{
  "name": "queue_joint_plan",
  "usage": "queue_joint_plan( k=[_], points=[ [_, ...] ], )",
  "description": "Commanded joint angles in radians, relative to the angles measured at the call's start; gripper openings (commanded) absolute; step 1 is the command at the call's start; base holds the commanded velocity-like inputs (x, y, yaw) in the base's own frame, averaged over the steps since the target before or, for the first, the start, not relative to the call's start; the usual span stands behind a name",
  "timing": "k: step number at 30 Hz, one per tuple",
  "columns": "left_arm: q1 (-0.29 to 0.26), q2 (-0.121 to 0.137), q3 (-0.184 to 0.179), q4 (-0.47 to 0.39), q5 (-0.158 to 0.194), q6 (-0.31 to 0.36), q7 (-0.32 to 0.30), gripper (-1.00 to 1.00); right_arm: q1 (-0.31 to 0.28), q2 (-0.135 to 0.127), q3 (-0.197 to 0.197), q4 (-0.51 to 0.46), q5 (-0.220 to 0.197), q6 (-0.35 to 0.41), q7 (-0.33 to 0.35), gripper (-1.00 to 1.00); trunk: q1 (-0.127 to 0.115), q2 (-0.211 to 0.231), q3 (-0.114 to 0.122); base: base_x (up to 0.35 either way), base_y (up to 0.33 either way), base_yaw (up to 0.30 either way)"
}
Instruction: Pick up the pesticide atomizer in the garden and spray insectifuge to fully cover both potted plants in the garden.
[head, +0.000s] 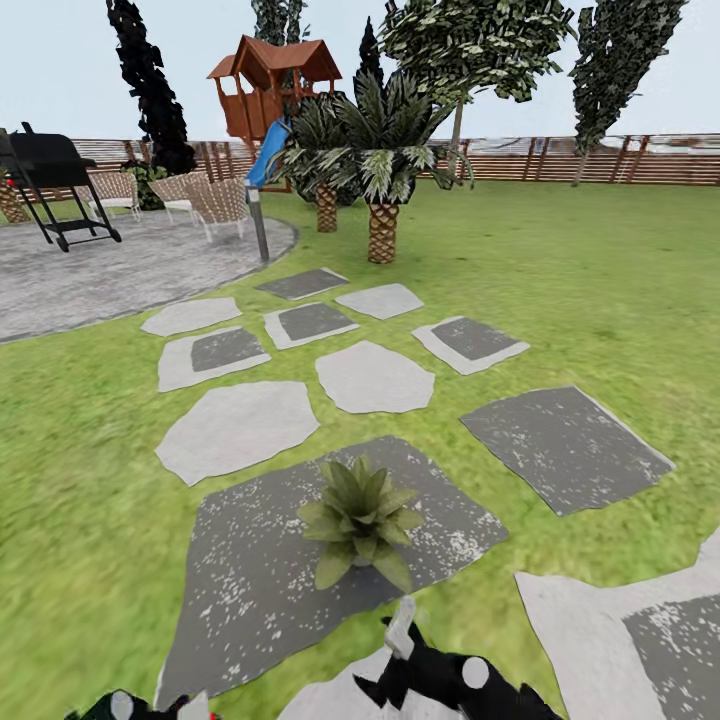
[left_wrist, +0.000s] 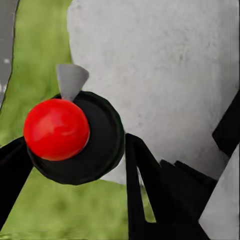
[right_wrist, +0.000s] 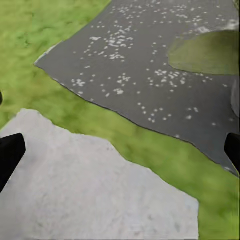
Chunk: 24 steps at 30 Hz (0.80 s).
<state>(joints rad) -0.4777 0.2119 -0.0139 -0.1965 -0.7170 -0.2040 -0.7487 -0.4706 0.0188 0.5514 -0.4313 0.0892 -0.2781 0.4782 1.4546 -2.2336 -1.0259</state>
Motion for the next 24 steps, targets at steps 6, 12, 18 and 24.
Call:
queue_joint_plan(
  k=[6, 12, 18, 24],
  points=[
    [-0.108, -0.022, -0.129, -0.106, -0.004, 0.158, -0.207, -1.00, -0.055, 0.097, -0.001, -0.072, 0.254, 0.173, 0.094, 1.00, 0.000, 0.000, -0.001, 0.000, 0.000, 0.000],
    [-0.111, -0.026, -0.195, -0.178, -0.004, 0.218, -0.246, -1.00, -0.075, 0.101, -0.002, -0.107, 0.268, 0.218, 0.163, 1.00, 0.000, 0.000, -0.001, 0.000, 0.000, 0.000],
    [-0.111, -0.023, -0.206, -0.182, -0.003, 0.206, -0.267, -1.00, -0.089, 0.094, -0.004, -0.106, 0.269, 0.220, 0.167, 1.00, 0.000, 0.000, -0.001, 0.000, 0.000, 0.000],
    [-0.114, -0.036, -0.228, -0.186, -0.002, 0.122, -0.280, -1.00, -0.097, 0.089, -0.003, -0.104, 0.276, 0.221, 0.194, -1.00, 0.000, 0.000, -0.001, 0.000, 0.000, 0.000]
  ],
)
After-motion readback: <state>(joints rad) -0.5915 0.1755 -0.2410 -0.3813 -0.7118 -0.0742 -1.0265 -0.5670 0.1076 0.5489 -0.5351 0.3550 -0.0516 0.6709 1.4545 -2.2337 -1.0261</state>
